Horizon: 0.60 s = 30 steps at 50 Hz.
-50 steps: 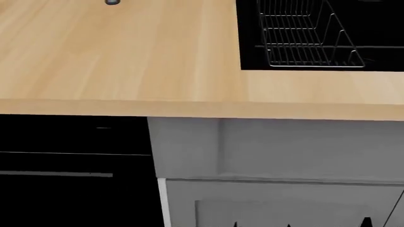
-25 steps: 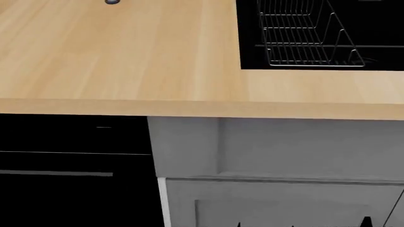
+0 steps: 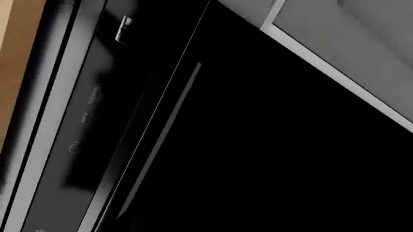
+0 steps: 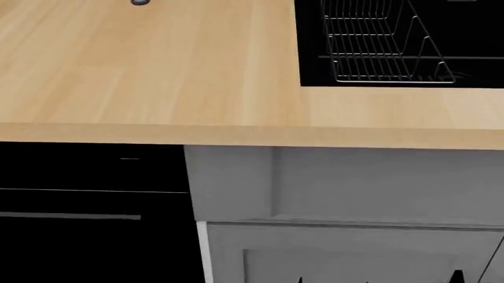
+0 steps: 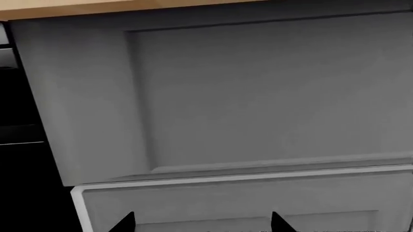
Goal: Open the dishwasher door
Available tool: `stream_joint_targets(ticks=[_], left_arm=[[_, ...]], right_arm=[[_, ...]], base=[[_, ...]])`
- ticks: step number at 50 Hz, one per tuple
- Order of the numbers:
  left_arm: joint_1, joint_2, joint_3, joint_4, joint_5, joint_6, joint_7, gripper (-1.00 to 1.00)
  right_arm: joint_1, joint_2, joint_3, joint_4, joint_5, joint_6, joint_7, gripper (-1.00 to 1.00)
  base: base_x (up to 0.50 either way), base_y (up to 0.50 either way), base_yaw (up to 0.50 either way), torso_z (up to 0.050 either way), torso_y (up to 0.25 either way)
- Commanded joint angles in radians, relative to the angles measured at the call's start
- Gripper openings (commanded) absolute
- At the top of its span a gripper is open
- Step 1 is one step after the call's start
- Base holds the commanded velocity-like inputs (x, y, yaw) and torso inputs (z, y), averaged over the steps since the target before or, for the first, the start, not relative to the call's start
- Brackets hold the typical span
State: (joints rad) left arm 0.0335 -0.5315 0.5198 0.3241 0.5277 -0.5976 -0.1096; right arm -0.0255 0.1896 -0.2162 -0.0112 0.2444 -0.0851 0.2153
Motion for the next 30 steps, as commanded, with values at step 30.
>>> stream_joint_targets(ticks=[30], left_arm=[[-0.194, -0.155, 0.088, -0.131, 0.097, 0.004, 0.17, 1.0]], right_arm=[[-0.001, 0.022, -0.014, -0.02, 0.013, 0.008, 0.028, 1.0]], base=[[0.0, 0.0, 0.0, 0.0, 0.0]])
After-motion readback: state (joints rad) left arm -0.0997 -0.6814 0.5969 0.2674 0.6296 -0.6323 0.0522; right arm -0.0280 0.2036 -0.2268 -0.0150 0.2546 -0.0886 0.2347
